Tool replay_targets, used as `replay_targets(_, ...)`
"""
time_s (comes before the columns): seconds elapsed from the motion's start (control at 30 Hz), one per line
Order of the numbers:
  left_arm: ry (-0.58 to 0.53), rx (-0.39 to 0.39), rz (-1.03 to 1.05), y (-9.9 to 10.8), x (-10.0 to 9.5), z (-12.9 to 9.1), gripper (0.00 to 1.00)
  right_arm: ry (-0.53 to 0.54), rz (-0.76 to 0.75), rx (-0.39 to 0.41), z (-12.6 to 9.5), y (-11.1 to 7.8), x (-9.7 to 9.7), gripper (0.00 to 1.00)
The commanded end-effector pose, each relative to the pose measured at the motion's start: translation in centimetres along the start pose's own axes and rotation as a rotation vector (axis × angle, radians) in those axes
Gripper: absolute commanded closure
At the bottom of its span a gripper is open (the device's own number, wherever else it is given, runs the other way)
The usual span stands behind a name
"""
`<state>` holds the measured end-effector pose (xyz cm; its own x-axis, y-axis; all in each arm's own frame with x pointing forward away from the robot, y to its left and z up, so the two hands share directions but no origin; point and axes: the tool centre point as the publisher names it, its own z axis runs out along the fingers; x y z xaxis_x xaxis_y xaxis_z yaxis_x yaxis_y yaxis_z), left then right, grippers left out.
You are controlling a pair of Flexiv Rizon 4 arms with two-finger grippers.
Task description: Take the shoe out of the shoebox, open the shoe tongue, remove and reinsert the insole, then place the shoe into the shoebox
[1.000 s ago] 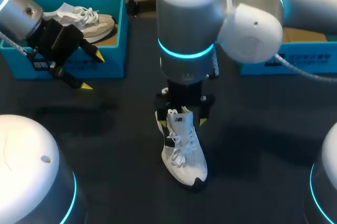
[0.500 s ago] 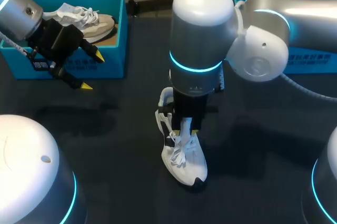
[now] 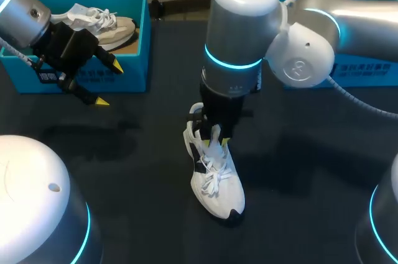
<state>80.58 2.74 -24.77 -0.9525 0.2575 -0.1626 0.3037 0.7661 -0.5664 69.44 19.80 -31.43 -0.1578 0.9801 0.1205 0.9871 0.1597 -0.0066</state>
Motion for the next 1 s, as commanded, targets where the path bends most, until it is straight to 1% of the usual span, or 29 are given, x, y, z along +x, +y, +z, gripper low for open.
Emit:
replay_targets(0.03, 0.0, -0.003, 0.0, 0.0, 0.1, 0.0, 0.0, 0.01, -0.022, 0.022, 1.1, 1.1, 0.3, 0.72)
replay_targets(0.13, 0.0, -0.003, 0.0, 0.0, 0.1, 0.0, 0.0, -0.007, -0.027, 0.016, 0.7, 1.0, 0.5, 0.71)
replay_targets(0.2, 0.0, -0.003, 0.0, 0.0, 0.1, 0.0, 0.0, -0.023, -0.014, -0.003, 0.0, 0.6, 0.4, 0.71)
replay_targets(0.3, 0.0, -0.003, 0.0, 0.0, 0.1, 0.0, 0.0, -0.028, -0.015, -0.027, -0.2, 0.5, 0.4, 0.67)
replay_targets(0.33, 0.0, -0.003, 0.0, 0.0, 0.1, 0.0, 0.0, -0.026, -0.02, -0.039, 0.0, 0.8, 0.4, 0.67)
replay_targets(0.5, 0.0, -0.003, 0.0, 0.0, 0.1, 0.0, 0.0, -0.005, -0.054, -0.039, 1.9, 3.0, 0.3, 0.65)
replay_targets(0.53, 0.0, -0.003, 0.0, 0.0, 0.1, 0.0, 0.0, 0.0, -0.057, -0.047, 2.1, 3.3, 0.2, 0.65)
replay_targets(0.63, 0.0, -0.003, 0.0, 0.0, 0.1, 0.0, 0.0, 0.005, -0.068, -0.038, 2.4, 3.8, -0.1, 0.66)
replay_targets(0.67, 0.0, -0.003, 0.0, 0.0, 0.1, 0.0, 0.0, 0.004, -0.069, -0.036, 2.4, 3.9, -0.2, 0.66)
replay_targets(0.77, 0.0, -0.003, 0.0, 0.0, 0.1, 0.0, 0.0, -0.016, -0.075, -0.042, 1.2, 3.6, -0.3, 0.67)
replay_targets(0.87, 0.0, -0.003, 0.0, 0.0, 0.1, 0.0, 0.0, -0.035, -0.074, -0.056, 0.2, 3.3, -0.3, 0.66)
replay_targets(0.93, 0.0, -0.003, 0.0, 0.0, 0.1, 0.0, 0.0, -0.039, -0.075, -0.064, 0.1, 3.3, -0.3, 0.65)
replay_targets(1.0, 0.0, -0.003, 0.0, 0.0, 0.1, 0.0, 0.0, -0.038, -0.077, -0.067, 0.4, 3.7, -0.4, 0.64)
